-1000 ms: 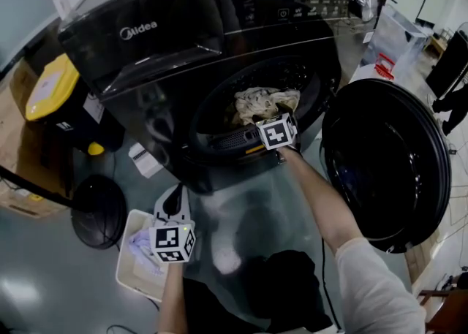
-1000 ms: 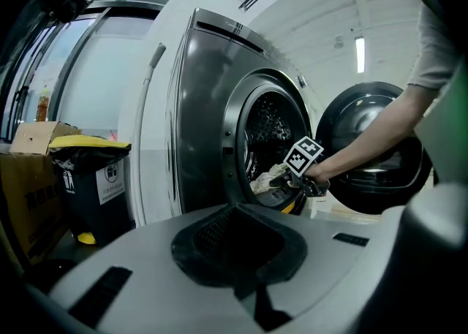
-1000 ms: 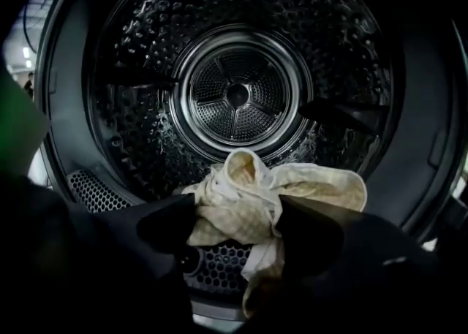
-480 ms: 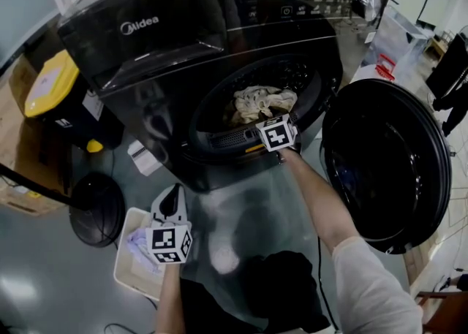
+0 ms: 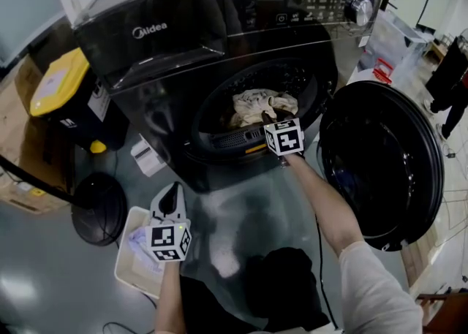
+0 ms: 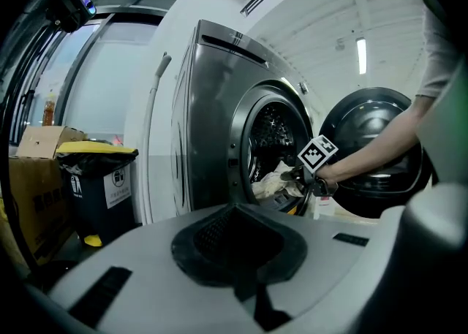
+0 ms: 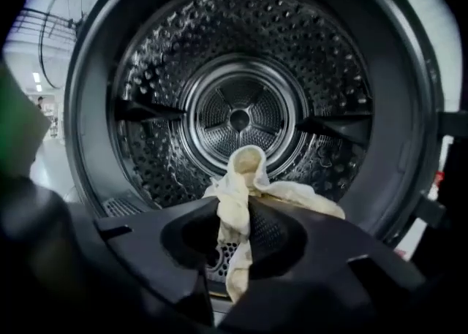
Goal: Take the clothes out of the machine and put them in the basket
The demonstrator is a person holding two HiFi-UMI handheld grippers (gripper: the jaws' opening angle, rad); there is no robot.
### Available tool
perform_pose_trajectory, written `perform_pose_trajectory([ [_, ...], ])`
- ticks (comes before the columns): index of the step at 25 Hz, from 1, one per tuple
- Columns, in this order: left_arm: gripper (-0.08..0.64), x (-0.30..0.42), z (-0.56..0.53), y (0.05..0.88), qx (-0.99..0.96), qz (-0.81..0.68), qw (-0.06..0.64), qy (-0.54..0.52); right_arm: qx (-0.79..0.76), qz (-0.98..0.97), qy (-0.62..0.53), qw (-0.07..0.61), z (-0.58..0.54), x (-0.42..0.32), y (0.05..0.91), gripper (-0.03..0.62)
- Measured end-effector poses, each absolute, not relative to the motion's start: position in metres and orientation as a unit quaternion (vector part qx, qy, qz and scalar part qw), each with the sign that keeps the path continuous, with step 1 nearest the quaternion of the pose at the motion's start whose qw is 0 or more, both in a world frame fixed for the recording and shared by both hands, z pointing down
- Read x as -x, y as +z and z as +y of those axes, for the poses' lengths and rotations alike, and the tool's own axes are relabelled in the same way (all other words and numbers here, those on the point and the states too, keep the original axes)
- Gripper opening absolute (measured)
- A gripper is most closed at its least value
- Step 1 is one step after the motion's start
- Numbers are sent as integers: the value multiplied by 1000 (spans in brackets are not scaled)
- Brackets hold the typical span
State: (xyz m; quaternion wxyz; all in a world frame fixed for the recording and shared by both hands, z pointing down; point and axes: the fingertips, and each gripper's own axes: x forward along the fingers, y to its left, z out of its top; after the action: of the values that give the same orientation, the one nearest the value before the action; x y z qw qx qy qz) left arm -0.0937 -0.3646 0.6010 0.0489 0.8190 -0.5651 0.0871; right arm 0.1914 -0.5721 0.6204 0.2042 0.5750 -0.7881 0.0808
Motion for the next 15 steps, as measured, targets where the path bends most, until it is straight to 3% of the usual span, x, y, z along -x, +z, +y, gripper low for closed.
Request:
perform_pose_trajectory([
  [15,18,85,-332,553,-827,-559,24,60,-562,-820,19,105,-498,-189,491,83],
])
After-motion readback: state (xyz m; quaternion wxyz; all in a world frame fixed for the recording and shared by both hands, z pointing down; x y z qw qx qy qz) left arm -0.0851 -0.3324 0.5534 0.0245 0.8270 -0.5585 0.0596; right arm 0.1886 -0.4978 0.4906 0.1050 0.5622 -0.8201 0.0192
